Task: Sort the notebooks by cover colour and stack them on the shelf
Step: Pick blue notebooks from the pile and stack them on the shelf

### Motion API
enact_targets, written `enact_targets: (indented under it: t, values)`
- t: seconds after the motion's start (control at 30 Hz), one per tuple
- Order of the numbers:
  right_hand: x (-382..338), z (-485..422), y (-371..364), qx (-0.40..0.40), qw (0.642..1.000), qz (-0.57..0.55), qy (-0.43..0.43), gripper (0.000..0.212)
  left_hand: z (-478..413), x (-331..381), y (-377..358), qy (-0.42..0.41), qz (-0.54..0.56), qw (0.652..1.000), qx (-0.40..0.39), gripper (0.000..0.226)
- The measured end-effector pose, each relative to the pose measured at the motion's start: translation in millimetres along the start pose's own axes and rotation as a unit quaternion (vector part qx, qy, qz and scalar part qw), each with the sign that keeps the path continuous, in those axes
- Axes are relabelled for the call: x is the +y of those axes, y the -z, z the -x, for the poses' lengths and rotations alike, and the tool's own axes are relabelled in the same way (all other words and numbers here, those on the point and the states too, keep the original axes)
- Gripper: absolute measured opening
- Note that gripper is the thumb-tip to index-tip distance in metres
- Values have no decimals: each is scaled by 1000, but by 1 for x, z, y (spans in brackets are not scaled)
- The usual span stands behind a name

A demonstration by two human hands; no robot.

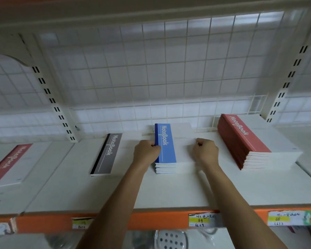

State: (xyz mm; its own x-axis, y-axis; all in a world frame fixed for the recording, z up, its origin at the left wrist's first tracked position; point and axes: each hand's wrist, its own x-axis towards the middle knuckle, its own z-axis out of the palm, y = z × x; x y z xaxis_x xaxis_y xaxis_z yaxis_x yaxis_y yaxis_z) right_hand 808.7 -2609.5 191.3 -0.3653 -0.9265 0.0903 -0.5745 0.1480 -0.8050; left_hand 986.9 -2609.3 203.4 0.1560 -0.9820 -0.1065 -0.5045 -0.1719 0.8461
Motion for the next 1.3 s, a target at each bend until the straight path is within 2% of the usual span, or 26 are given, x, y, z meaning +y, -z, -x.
enact_targets:
  t: [0.13,0.23,0.37,0.43,0.5,0.63,0.77,0.87,1.03,1.3]
  values:
    - [-4,-2,7,-33,999,-8,-24,16,1,2,-1,-3,-10,1000,9,23]
    - [-13,-1,14,-54,997,37,-37,30,5,5,2,3,-20,1000,11,27]
    - [-37,18,9,14,991,110,71,44,15,1,17,-46,-105,992,56,33]
    - [-53,36,-4,13,987,101,127,35,22,-8,32,-70,-157,982,83,41]
    - [-70,57,-26,-9,980,89,176,18,32,-21,53,-83,-183,973,111,42]
    - [-106,106,-74,-77,963,80,247,35,52,-52,105,-107,-274,936,195,32]
    - [-145,167,-132,-153,939,64,301,44,76,-101,172,-70,-324,913,238,41]
    - [-174,214,-177,-180,929,64,316,37,93,-141,227,-54,-359,895,258,42]
    - [-223,280,-244,-195,921,78,329,39,114,-199,312,-35,-383,885,260,39]
    - [-269,332,-310,-226,922,84,305,43,121,-261,390,-21,-385,886,260,44]
